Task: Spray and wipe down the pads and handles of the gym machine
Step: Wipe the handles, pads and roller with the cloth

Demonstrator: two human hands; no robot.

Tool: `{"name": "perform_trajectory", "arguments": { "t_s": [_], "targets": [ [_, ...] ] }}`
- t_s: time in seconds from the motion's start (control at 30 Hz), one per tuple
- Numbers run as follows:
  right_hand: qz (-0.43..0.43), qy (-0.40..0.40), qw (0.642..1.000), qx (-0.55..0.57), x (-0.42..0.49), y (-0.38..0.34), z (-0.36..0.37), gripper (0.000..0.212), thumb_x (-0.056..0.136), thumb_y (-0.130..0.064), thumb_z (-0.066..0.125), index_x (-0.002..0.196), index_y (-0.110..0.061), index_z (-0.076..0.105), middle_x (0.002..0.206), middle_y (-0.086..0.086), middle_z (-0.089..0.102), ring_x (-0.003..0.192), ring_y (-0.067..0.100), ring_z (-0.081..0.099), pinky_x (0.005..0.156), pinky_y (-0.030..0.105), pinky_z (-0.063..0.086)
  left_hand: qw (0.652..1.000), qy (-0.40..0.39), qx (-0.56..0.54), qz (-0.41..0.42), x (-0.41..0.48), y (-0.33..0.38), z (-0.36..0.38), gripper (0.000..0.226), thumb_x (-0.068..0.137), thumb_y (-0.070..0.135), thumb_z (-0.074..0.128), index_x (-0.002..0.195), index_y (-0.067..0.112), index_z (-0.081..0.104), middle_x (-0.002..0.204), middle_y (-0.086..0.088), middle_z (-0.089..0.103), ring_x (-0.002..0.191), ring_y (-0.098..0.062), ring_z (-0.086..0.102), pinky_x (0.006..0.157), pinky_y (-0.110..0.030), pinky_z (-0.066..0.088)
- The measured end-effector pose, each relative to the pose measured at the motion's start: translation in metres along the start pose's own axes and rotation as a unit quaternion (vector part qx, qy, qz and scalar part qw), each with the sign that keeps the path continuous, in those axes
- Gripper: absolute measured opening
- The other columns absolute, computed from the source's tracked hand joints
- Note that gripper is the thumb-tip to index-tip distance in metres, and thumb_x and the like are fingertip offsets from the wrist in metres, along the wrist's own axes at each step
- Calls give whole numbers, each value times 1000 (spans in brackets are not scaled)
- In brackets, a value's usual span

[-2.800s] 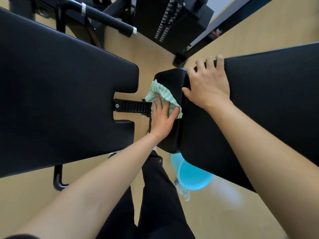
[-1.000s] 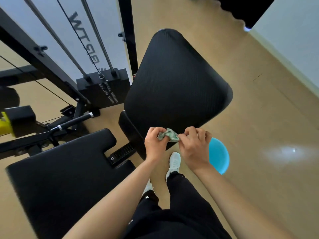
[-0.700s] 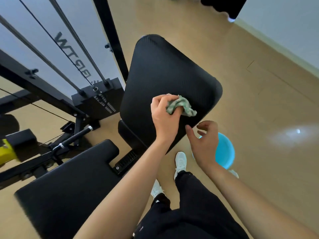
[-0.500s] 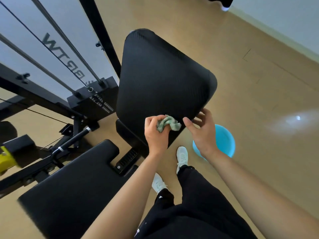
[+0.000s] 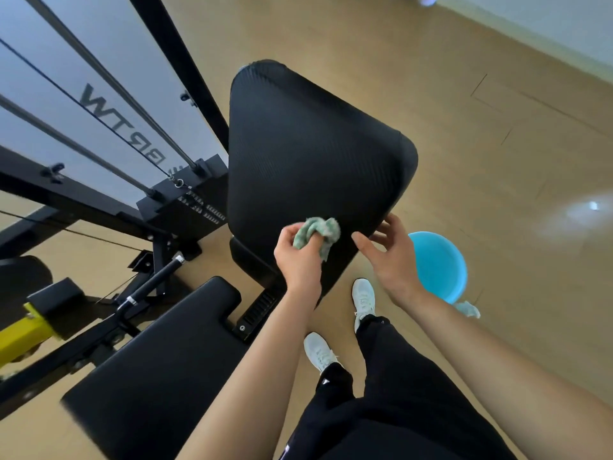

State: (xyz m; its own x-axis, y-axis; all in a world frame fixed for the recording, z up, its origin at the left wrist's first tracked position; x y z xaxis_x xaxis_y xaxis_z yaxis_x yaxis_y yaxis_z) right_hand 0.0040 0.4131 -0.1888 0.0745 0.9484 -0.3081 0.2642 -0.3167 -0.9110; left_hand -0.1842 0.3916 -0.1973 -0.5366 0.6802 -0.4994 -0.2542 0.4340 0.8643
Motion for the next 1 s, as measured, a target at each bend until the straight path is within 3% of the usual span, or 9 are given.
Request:
{"name": "perform_trajectory", "arguments": {
  "t_s": [0.1, 0.2, 0.33, 0.5, 0.6, 0.7, 0.8, 0.9, 1.0],
  "targets": [
    [-4, 9, 1000, 11, 1, 4, 1, 50, 86, -52, 76, 128, -51, 49, 118, -28, 66, 110, -3, 65, 87, 19, 57, 989, -47, 28, 141, -4, 54, 23, 20, 86, 7, 76, 93, 25, 70, 100, 0, 71, 93, -14, 69, 78, -27, 61],
    [7, 6, 1000, 18, 0, 10, 3, 54, 85, -55, 75, 133, -45, 52, 121, -25, 67, 111, -3, 64, 89, 21, 56, 982, -37, 58, 173, 1, 53, 22, 19, 86, 8, 77, 97, 23, 71, 106, -3, 68, 93, -15, 67, 77, -24, 59],
    [24, 9, 999, 34, 0, 13, 5, 47, 87, -47, 77, 129, -41, 56, 117, -22, 69, 107, -5, 65, 80, 14, 55, 999, 40, 33, -2, 6, -29, -9, 17, 90, 9, 74, 96, 24, 71, 100, -1, 71, 94, -15, 69, 70, -23, 55],
    [26, 7, 999, 28, 1, 20, 9, 46, 86, -49, 77, 126, -39, 57, 118, -18, 71, 108, 0, 67, 79, 8, 53, 960, 118, 8, -253, 6, -123, -48, 10, 94, 12, 72, 99, 19, 67, 96, -2, 67, 86, -18, 66, 66, -28, 53],
    [28, 2, 999, 21, 1, 26, 12, 46, 86, -44, 79, 126, -37, 57, 118, -19, 70, 108, 0, 67, 83, 10, 54, 935, 144, -7, -326, 8, -137, -50, 12, 97, 12, 69, 106, 16, 63, 93, -3, 64, 91, -24, 64, 87, -39, 57],
    [34, -14, 999, 26, -2, 36, 20, 53, 86, -42, 80, 133, -31, 55, 124, -15, 69, 113, 7, 67, 92, 24, 58, 914, 187, -41, -359, 10, -125, -45, 16, 101, 12, 55, 113, 14, 64, 110, -9, 63, 101, -27, 60, 97, -39, 53],
    [38, -15, 999, 29, -6, 39, 28, 58, 89, -45, 76, 139, -32, 51, 132, -14, 65, 118, 9, 64, 96, 27, 57, 952, 182, 3, -245, 25, -89, -39, 19, 100, 17, 61, 116, 26, 65, 113, 1, 63, 106, -20, 61, 98, -38, 53],
    [45, -4, 999, 25, -9, 38, 31, 58, 91, -42, 75, 141, -34, 48, 133, -17, 62, 116, 1, 62, 92, 17, 52, 987, 142, 5, -71, 37, -31, -26, 16, 95, 21, 69, 110, 27, 70, 113, 3, 68, 105, -14, 66, 98, -34, 56],
    [45, 6, 999, 25, -7, 39, 31, 55, 91, -37, 76, 139, -33, 49, 130, -18, 64, 116, -2, 62, 93, 19, 52, 991, 96, 6, 88, 42, 34, -6, 26, 90, 15, 76, 115, 20, 74, 119, 6, 60, 106, -5, 62, 92, -13, 53]
  ]
}}
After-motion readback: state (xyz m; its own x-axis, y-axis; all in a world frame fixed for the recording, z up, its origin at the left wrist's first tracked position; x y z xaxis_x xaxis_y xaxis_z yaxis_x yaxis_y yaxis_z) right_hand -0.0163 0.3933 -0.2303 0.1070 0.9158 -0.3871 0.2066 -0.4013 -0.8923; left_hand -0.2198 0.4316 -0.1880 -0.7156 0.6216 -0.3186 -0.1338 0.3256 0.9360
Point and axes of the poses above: each hand's wrist, its own x-axis towards the middle knuckle, its own z-axis out of the palm, y = z × x, the point moved 6 cm from there along x, towards the middle knuckle
